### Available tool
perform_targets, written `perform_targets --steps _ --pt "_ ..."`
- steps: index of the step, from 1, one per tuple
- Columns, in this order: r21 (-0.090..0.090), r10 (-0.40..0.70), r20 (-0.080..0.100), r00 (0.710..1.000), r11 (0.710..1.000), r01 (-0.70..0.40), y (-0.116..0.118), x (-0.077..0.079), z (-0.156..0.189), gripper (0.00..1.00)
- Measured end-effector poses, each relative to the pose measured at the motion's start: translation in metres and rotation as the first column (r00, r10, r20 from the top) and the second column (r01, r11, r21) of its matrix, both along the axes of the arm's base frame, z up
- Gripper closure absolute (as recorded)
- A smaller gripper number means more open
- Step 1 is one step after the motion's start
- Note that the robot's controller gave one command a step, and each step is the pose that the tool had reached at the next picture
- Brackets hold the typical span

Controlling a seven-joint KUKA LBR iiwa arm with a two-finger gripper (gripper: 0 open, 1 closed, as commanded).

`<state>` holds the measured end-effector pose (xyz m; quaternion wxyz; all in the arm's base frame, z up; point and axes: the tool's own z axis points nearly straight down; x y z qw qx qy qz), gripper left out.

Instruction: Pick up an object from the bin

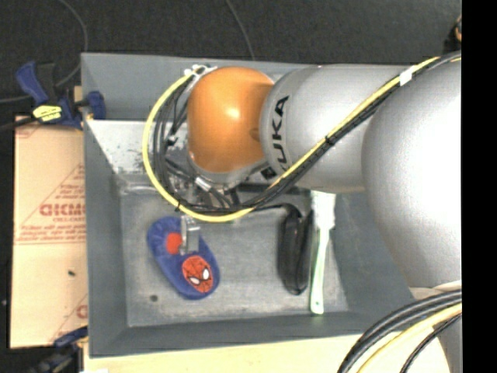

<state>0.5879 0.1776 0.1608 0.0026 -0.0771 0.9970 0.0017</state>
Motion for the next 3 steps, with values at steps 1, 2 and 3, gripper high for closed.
perform_targets --steps 1,2,3 --pt "-0.005 0.303 0.003 0.953 0.953 -0.303 -0.017 0.033 -0.033 0.0" --pt "-0.005 0.537 0.003 0.843 0.843 -0.537 0.002 0.018 -0.089 0.0" --pt "-0.011 0.707 0.011 0.708 0.708 -0.707 -0.001 0.041 -0.087 1.0"
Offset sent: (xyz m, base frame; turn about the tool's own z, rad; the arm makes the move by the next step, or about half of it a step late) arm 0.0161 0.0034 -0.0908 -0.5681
